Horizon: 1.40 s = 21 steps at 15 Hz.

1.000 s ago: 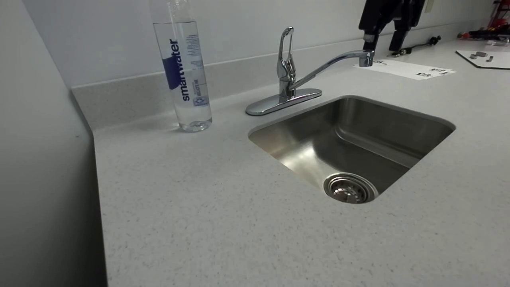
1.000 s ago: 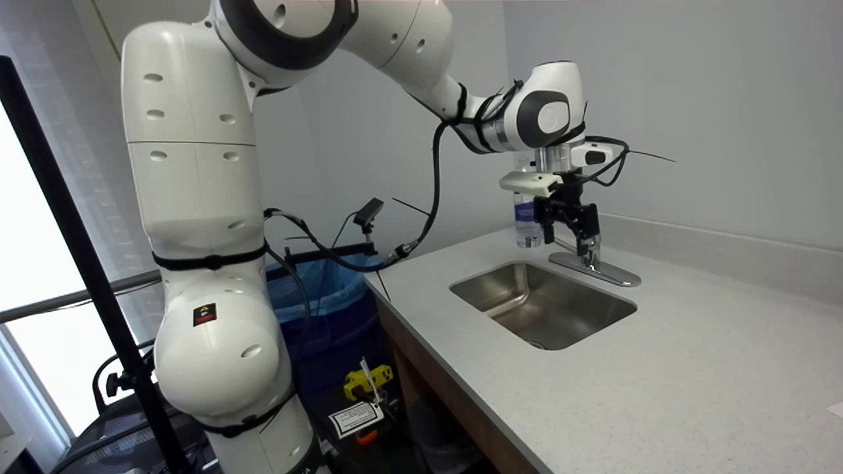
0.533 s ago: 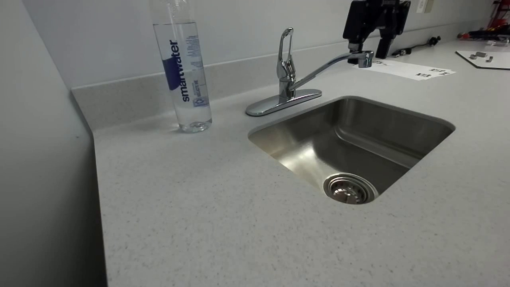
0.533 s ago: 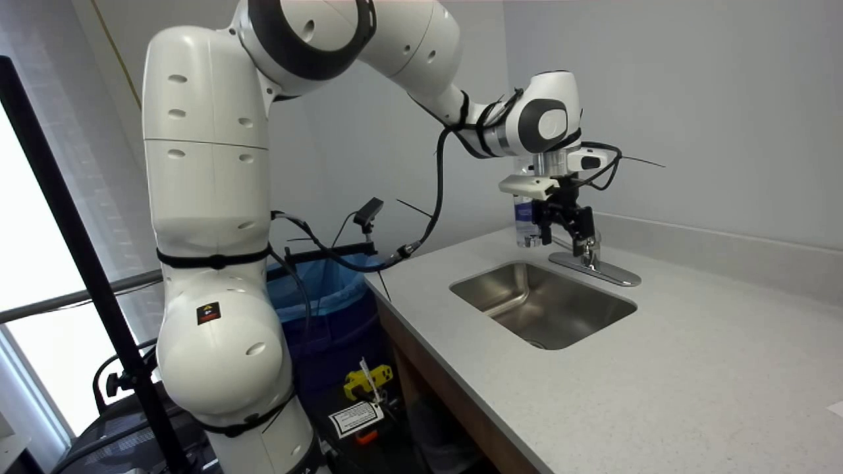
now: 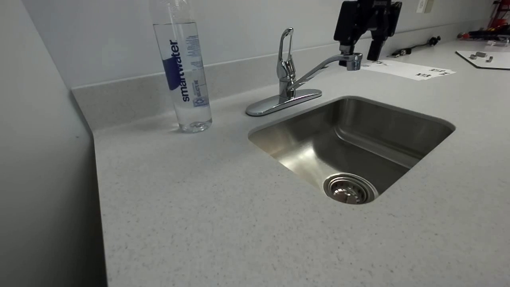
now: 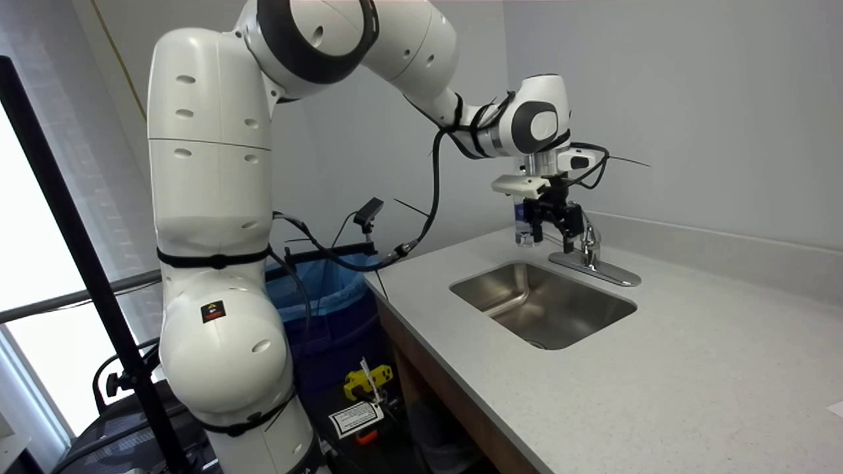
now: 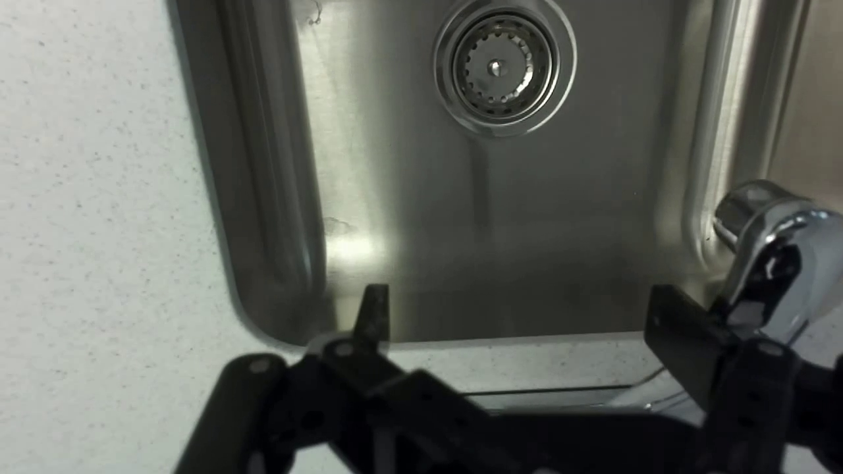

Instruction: Open the tap nozzle to the left then push the tap handle down

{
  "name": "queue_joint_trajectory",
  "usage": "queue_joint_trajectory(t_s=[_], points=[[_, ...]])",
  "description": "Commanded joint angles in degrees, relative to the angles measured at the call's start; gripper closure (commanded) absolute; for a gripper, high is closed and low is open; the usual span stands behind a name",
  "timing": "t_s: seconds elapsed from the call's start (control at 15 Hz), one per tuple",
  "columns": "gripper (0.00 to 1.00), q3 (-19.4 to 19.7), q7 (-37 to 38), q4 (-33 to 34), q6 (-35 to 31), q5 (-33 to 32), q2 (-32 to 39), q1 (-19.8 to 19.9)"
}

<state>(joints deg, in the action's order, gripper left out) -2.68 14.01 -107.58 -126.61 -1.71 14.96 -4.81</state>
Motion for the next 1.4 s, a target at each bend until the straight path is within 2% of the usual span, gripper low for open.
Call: queue_joint_trajectory(t_s=[0.0,0.8,1.33], points=[[0.00,-0.97,1.81,3.81,0.62,0.18,2.42,-2.36],[0.00,-1.62,2.13,14.27,2.17,-0.23,10.56,-5.79],[0.00,-0.09,4.87,22.08,-0.23,-5.67,16.04,-9.67]])
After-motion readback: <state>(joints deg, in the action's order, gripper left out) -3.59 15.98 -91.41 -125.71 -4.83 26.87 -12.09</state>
